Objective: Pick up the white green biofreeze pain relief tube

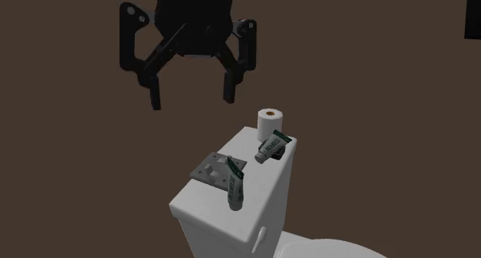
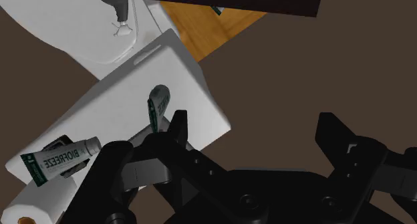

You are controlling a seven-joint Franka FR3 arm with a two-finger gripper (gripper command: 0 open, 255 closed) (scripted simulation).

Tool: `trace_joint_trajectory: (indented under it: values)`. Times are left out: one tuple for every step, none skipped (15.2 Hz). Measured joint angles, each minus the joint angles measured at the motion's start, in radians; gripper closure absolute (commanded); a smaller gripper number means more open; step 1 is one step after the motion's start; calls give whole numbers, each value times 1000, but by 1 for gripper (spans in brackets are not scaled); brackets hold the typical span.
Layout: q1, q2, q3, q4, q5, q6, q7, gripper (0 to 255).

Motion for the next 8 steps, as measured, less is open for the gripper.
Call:
trace_joint_trajectory:
  values:
    - [0,0,0,0,0,0,0,0]
    - [-5,7,2,-5,0,15,10,0]
    - [-11,28,4,-8,0,42,24,0]
    - [-19,43,6,-20,0,74,41,0]
    - [-27,71,9,-20,0,108,61,0]
    - [-36,94,11,-31,-1,147,79,0]
    - [-46,114,10,-37,-4,180,96,0]
    - [-55,138,12,-39,-5,211,116,0]
